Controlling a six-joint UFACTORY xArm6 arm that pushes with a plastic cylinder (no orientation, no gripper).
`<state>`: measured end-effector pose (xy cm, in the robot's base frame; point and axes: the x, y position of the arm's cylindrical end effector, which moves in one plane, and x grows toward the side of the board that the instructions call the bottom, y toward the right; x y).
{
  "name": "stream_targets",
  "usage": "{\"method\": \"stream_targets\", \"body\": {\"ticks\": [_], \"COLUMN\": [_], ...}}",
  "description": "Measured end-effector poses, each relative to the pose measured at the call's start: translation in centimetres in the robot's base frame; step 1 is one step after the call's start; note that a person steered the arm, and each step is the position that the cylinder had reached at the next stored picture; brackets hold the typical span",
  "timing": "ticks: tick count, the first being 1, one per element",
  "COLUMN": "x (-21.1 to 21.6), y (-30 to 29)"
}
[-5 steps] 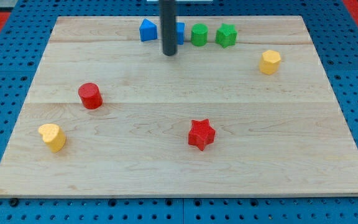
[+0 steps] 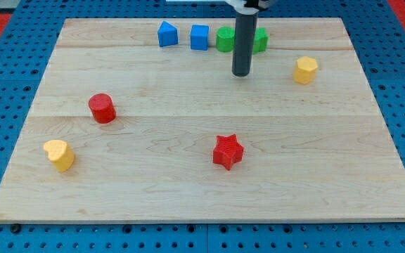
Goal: Move red circle parallel to the red star
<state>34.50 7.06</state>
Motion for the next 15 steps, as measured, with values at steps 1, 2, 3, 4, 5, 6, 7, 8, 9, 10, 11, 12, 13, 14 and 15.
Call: {"method": "stream_targets", "body": {"ticks": [1,2,3,4,5,6,7,8,9,10,11,12,13,14,15], "x": [0.0,0.0,0.0,0.0,0.0,0.7,2.3,3.1,3.4,6.5,8.0,13.1,22.7,25.2,20.8], "y": [1.3,1.5,1.5,0.9,0.9,-0.5,-7.6,-12.3,-9.8,-6.3,1.0,5.3,3.5,-5.5,-6.1]}}
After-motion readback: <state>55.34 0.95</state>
